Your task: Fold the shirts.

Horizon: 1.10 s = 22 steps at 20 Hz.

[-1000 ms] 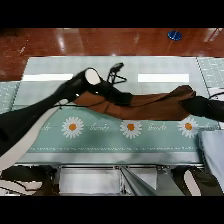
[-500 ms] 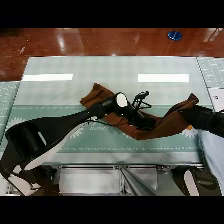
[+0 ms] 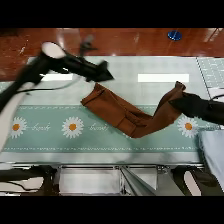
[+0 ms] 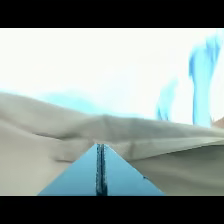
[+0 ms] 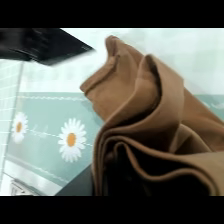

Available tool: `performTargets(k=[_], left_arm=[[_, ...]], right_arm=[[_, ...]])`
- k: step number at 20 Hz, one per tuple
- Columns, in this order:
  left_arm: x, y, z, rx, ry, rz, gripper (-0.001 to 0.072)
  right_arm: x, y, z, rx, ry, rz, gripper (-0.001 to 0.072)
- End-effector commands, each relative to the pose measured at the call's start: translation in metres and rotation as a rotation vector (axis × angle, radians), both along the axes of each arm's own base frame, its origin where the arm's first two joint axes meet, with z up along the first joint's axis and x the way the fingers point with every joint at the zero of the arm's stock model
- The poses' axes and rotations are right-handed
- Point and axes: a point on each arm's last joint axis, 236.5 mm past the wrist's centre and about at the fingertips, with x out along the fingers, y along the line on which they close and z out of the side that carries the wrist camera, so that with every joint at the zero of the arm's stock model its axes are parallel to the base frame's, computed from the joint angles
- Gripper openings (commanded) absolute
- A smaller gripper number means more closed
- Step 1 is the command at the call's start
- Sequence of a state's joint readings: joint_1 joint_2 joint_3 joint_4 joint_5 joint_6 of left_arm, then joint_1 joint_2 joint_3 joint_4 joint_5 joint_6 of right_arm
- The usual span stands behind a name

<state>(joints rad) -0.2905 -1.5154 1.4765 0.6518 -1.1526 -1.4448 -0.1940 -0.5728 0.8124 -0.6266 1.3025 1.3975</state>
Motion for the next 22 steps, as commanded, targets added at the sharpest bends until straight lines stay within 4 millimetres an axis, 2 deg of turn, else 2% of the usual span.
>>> performTargets(k=[1, 3, 5, 6, 8, 10, 11, 14, 16, 17, 18, 19, 20, 22], left_arm=[[-0.003, 0.123, 0.07, 0.136, -0.201, 0.157, 0.0016], [-0.03, 0.156, 0.106, 0.196, -0.332, 0.223, 0.0016], [-0.062, 0.169, 0.126, 0.234, -0.436, 0.271, 0.0016], [-0.077, 0.17, 0.128, 0.234, -0.459, 0.28, 0.0016], [-0.104, 0.172, 0.119, 0.244, -0.473, 0.285, 0.0016], [-0.119, 0.172, 0.101, 0.25, -0.454, 0.287, 0.0016], [-0.123, 0.172, 0.09, 0.251, -0.431, 0.285, 0.0016], [-0.125, 0.173, 0.051, 0.261, -0.34, 0.279, 0.0016], [-0.117, 0.176, 0.028, 0.26, -0.305, 0.309, 0.0016], [-0.113, 0.177, 0.018, 0.255, -0.289, 0.326, 0.0016], [-0.11, 0.178, 0.009, 0.258, -0.273, 0.338, 0.0016], [-0.107, 0.179, -0.001, 0.261, -0.252, 0.346, 0.0016], [-0.103, 0.181, -0.01, 0.264, -0.232, 0.352, 0.0016], [-0.099, 0.178, -0.023, 0.256, -0.184, 0.349, 0.0017]], right_arm=[[0.045, 0.03, 0.002, 0.036, -0.027, 0.075, 0.0028], [0.073, 0.076, -0.016, 0.005, -0.001, 0.167, 0.0028], [0.097, 0.131, -0.042, -0.005, 0.045, 0.255, 0.0028], [0.108, 0.158, -0.056, -0.011, 0.067, 0.296, 0.0028], [0.127, 0.202, -0.082, -0.02, 0.098, 0.354, 0.0028], [0.144, 0.239, -0.104, -0.011, 0.13, 0.396, 0.0028], [0.15, 0.25, -0.114, -0.011, 0.144, 0.404, 0.0028], [0.16, 0.274, -0.144, 0.008, 0.217, 0.404, 0.0028], [0.161, 0.285, -0.161, 0.008, 0.237, 0.403, 0.003], [0.16, 0.288, -0.168, 0.009, 0.249, 0.409, 0.0117], [0.155, 0.295, -0.171, 0.03, 0.273, 0.423, 0.0309], [0.149, 0.299, -0.17, 0.045, 0.278, 0.449, 0.0416], [0.15, 0.295, -0.167, 0.046, 0.273, 0.46, 0.0415], [0.16, 0.268, -0.145, 0.059, 0.274, 0.446, 0.0406]])
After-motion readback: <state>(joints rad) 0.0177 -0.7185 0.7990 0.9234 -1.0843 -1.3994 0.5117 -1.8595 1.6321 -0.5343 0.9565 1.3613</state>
